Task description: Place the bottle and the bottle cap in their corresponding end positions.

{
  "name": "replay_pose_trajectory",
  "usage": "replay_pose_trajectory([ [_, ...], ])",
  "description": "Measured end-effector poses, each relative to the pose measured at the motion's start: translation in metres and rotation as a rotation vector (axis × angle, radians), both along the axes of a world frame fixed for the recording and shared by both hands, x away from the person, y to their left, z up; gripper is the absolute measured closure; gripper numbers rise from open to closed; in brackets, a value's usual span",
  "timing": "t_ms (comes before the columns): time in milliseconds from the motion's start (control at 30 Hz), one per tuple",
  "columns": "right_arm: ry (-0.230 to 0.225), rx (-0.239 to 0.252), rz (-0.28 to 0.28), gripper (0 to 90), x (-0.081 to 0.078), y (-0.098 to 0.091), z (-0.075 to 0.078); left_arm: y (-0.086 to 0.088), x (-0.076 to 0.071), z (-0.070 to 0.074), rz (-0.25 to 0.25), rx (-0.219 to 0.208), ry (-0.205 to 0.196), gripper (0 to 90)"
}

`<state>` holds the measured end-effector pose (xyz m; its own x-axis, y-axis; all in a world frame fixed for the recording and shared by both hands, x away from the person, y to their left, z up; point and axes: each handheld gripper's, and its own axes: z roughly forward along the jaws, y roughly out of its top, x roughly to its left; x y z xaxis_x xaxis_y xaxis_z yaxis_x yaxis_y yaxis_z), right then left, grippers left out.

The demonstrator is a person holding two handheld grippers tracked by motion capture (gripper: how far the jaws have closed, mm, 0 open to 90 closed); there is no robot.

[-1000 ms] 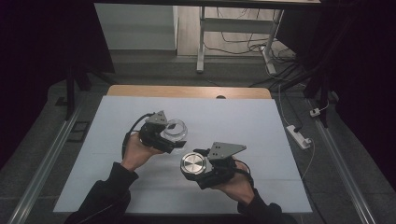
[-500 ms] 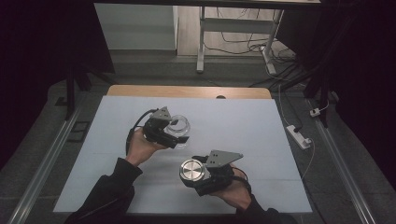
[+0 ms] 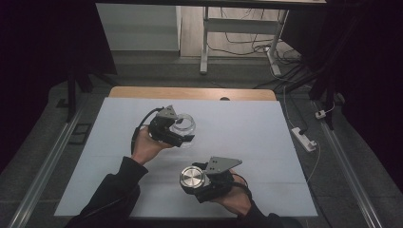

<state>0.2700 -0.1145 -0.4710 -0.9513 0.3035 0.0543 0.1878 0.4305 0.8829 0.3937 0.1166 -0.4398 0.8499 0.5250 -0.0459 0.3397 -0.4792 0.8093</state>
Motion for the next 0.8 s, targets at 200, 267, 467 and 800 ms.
replay_pose_trajectory([
  [200,0.004,-0.01,0.007,19.5,0.0,0.002,-0.006,-0.001,0.007,-0.004,0.009,-0.011,0.008,14.9],
  [267,0.007,-0.006,0.009,19.5,0.0,0.003,-0.009,-0.003,0.008,-0.006,0.013,-0.005,0.006,14.9],
  [467,0.012,-0.014,0.019,19.5,0.0,0.007,-0.017,-0.006,0.014,-0.013,0.024,0.008,0.006,14.9],
  [800,0.011,-0.05,0.027,19.5,0.003,0.012,-0.032,-0.01,0.023,-0.026,0.039,0.029,0.004,15.0],
])
